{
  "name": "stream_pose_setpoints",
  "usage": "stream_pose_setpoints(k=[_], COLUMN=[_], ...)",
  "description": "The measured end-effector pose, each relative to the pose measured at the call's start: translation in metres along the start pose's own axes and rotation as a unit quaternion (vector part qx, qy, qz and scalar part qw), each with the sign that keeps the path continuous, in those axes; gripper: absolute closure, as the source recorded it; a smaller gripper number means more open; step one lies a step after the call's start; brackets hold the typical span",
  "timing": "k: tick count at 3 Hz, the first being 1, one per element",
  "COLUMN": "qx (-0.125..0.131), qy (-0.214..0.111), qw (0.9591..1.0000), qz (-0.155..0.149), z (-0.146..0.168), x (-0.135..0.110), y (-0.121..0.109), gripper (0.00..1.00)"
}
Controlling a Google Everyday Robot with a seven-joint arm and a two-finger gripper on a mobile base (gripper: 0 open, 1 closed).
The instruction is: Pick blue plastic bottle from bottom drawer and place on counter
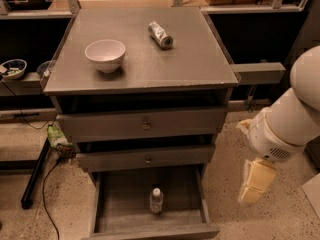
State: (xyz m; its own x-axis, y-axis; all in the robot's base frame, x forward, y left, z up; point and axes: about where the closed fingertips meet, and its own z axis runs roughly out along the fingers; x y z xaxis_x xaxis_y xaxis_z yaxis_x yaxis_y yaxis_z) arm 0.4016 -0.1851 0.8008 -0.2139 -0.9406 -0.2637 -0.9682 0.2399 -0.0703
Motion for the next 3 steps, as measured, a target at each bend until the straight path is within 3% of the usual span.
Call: stream_pose_setpoints(k=[1,3], qx=[-0.010,0.013], qy=[-0.004,0.003], qw=[0.9999,0.9998], qz=[0.004,-0.012], z=[0.018,0.134], x=[0.001,0.004], y=[-0.003,-0.048], gripper=[0.00,0.00])
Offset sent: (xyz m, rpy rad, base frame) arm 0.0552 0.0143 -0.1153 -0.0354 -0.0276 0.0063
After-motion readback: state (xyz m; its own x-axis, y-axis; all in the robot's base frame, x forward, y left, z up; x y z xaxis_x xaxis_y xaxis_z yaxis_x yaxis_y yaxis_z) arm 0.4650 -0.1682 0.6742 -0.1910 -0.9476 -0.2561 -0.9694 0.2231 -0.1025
